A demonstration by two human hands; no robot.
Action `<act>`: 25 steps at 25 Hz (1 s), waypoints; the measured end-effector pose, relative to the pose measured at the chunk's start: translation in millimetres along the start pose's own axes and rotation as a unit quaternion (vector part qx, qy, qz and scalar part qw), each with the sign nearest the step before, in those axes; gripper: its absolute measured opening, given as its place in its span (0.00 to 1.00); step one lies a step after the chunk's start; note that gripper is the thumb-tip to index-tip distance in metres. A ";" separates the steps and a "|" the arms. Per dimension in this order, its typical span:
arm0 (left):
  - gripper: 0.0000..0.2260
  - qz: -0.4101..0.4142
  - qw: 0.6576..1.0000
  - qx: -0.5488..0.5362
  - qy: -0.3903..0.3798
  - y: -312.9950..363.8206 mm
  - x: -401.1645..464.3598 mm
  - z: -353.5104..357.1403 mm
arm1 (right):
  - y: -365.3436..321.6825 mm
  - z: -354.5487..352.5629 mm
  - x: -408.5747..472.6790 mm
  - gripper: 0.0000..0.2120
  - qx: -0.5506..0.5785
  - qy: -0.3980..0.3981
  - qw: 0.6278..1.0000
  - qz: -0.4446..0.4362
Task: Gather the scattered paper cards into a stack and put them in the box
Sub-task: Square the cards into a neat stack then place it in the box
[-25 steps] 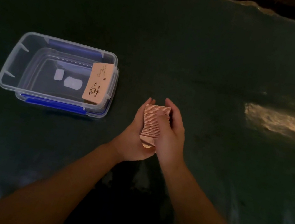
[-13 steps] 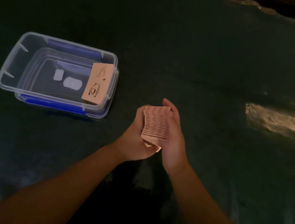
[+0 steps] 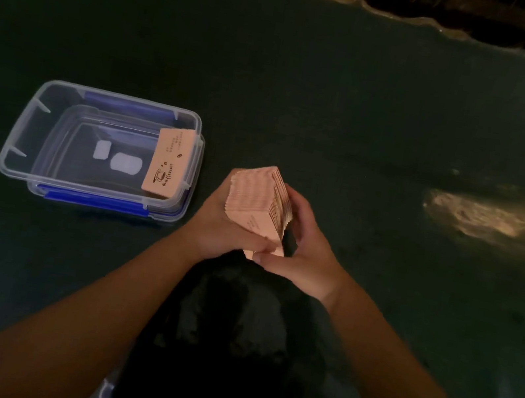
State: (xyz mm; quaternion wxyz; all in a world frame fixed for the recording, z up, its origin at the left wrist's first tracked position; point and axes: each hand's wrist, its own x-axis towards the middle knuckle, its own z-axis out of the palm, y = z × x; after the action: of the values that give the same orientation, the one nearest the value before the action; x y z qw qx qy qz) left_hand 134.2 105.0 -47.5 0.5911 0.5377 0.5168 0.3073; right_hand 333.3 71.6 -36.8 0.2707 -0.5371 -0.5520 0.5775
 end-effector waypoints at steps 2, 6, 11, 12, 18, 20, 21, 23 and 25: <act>0.45 -0.021 0.998 -0.058 -0.019 4.8 3.9 -5.2 | -6.1 -7.4 3.2 0.48 0.019 0.007 1.000 0.007; 0.42 -0.020 0.995 -0.098 -0.030 10.3 1.1 -16.5 | -18.4 -18.1 2.0 0.45 0.019 0.017 1.000 0.011; 0.41 0.005 0.994 0.094 -0.052 22.8 -4.2 -28.4 | -12.9 -30.6 -3.4 0.52 -0.076 0.033 0.996 0.016; 0.41 -0.001 0.987 0.147 -0.061 22.3 -3.3 -27.1 | -9.9 -30.4 -4.8 0.54 -0.066 0.036 0.997 0.020; 0.49 -0.026 0.981 0.193 -0.024 -4.0 -4.0 -6.2 | 23.2 -12.8 -6.2 0.55 -0.046 0.083 0.995 0.019; 0.53 -0.037 0.986 0.165 -0.008 -15.4 -5.1 3.3 | 39.7 -5.3 -3.6 0.54 -0.047 0.099 0.994 0.023; 0.54 -0.040 0.989 0.145 0.003 -19.1 -6.3 8.2 | 42.7 -1.0 -3.2 0.53 -0.046 0.104 0.993 0.029; 0.54 -0.036 0.993 0.113 0.027 -25.6 -10.0 17.1 | 47.3 8.5 -3.2 0.51 -0.007 0.113 0.993 0.030; 0.49 -0.023 0.997 0.058 0.046 -32.3 -11.8 22.4 | 45.7 21.7 -3.0 0.42 0.105 0.153 0.982 0.028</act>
State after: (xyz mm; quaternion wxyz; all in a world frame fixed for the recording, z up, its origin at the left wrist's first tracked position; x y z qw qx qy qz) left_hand 145.8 79.5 -77.5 0.5414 0.5442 0.5725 0.2881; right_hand 327.0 50.2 -82.3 0.3910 -0.6029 -0.4250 0.5506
